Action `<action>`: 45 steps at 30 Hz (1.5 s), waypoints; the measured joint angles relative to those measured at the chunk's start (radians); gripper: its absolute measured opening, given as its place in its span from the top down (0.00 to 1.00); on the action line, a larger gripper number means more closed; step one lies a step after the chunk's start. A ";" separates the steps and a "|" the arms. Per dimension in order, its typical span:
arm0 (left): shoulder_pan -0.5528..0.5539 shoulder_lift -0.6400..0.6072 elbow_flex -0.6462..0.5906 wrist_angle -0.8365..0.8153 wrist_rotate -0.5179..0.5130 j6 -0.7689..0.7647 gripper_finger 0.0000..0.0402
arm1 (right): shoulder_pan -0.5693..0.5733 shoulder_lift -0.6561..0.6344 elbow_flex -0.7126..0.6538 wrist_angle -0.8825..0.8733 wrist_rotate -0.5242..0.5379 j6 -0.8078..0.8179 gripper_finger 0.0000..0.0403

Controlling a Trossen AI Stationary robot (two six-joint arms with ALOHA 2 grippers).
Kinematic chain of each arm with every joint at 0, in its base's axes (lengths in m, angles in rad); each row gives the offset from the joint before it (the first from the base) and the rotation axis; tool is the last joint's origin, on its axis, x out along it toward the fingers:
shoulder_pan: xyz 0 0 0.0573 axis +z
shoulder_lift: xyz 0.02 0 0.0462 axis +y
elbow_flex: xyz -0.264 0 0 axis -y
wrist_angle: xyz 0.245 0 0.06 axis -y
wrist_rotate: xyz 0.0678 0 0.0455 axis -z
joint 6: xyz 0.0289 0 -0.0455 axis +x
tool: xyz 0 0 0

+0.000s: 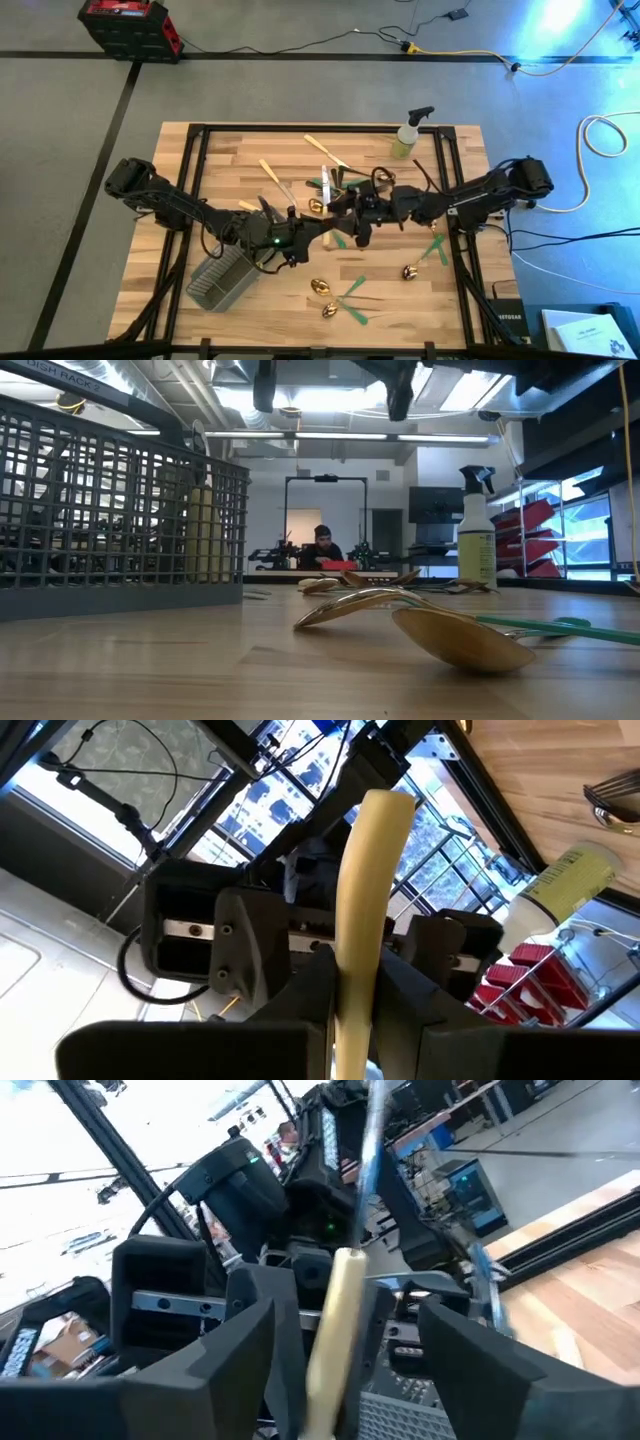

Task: Sort silverware
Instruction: Put the table knife into the silverware tray

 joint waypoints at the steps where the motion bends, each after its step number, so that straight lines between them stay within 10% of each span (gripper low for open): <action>1: 0.000 0.000 0.000 0.000 0.000 0.000 0.94 | 0.000 0.008 0.012 -0.001 -0.004 -0.002 0.44; 25: 0.000 -0.002 0.000 -0.001 0.000 0.014 0.94 | 0.000 0.022 0.060 -0.042 0.001 -0.022 0.94; 45: 0.000 -0.002 0.000 0.001 -0.016 -0.084 0.82 | 0.001 0.022 0.060 -0.032 0.003 -0.050 0.96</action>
